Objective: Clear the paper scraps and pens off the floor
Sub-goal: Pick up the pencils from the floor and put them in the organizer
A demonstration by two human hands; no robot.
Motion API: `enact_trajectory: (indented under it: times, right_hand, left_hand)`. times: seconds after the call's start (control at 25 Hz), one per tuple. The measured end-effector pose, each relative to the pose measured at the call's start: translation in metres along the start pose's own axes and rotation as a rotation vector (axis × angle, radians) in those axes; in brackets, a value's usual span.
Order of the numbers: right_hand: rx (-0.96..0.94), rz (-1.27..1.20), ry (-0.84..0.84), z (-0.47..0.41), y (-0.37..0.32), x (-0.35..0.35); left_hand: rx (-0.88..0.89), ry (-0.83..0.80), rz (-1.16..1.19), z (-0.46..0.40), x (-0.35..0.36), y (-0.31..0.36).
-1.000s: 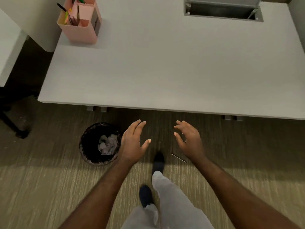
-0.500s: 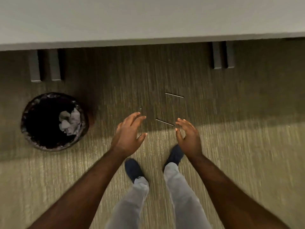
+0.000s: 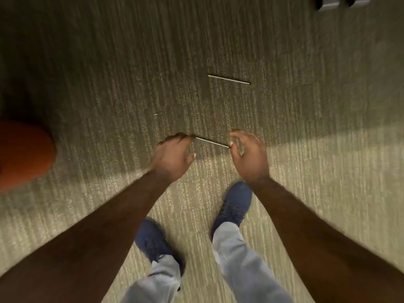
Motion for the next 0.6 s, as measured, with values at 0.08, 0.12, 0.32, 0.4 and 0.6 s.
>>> enact_trajectory:
  times: [0.08, 0.12, 0.32, 0.4, 0.6]
  right_hand:
    - [0.035, 0.017, -0.02, -0.009, 0.029, 0.02]
    - [0.048, 0.025, -0.021, -0.013, 0.041, 0.027]
    - [-0.08, 0.056, 0.022, -0.054, 0.081, 0.058]
    - [-0.114, 0.07, 0.036, -0.08, 0.09, 0.068]
    - [-0.131, 0.098, 0.093, -0.144, 0.101, 0.083]
  left_hand:
    - [0.02, -0.021, -0.044, -0.025, 0.041, -0.01]
    - [0.033, -0.027, -0.056, -0.036, 0.059, -0.014]
    - [0.039, -0.034, -0.111, -0.085, 0.127, -0.033]
    - [0.01, -0.015, -0.124, -0.097, 0.142, -0.04]
    - [-0.011, 0.109, -0.071, -0.11, 0.158, -0.05]
Point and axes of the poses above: each hand's wrist, its own z-axis away from the middle knuckle, its own x-axis out of the palm, y = z × x, the point moved 7 cm from there along -z, towards the middle knuckle
